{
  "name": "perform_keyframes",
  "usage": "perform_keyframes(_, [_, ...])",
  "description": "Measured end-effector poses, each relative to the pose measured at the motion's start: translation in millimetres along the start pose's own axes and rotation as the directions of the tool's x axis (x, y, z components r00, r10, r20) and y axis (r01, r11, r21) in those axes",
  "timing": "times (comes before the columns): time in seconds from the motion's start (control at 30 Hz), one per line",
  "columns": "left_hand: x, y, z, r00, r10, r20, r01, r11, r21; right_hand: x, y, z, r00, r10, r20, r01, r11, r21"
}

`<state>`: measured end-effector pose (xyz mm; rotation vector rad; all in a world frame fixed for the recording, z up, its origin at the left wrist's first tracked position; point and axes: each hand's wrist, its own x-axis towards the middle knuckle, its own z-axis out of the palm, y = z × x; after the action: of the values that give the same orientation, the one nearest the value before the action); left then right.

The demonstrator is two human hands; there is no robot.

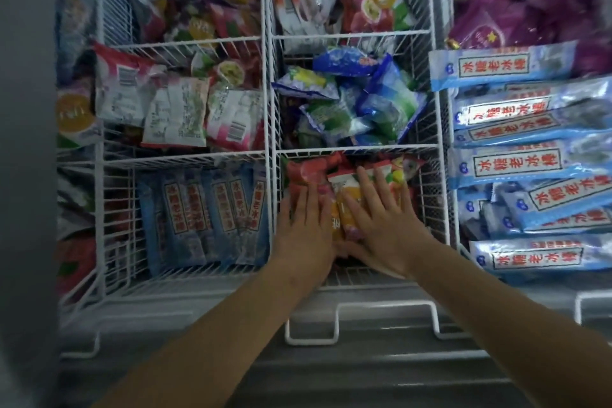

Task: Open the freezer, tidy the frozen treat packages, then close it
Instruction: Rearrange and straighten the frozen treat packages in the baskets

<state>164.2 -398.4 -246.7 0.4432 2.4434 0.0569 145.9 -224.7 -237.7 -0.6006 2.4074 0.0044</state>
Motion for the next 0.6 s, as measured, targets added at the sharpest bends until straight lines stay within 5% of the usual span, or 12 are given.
perform_keyframes(0.13, [0.6,-13.5,-46.5,0.974,0.143,-0.175,-0.169,0.975,-0.146,-18.1,4.2,-29.1,0.989,0.033,-0.143,-0.007,0.985,0.174])
perform_keyframes(0.3, [36.4,-39.0,-114.8,0.842,0.107,-0.528,-0.256,0.941,-0.219,4.0,30.7,-68.6,0.869,0.259,-0.421,-0.113,0.933,0.341])
perform_keyframes(0.6, [77.3,-56.8,-131.3,0.857,0.008,-0.516,-0.132,0.97,-0.204,63.0,64.7,-67.2,0.838,0.348,-0.42,-0.116,0.866,0.487])
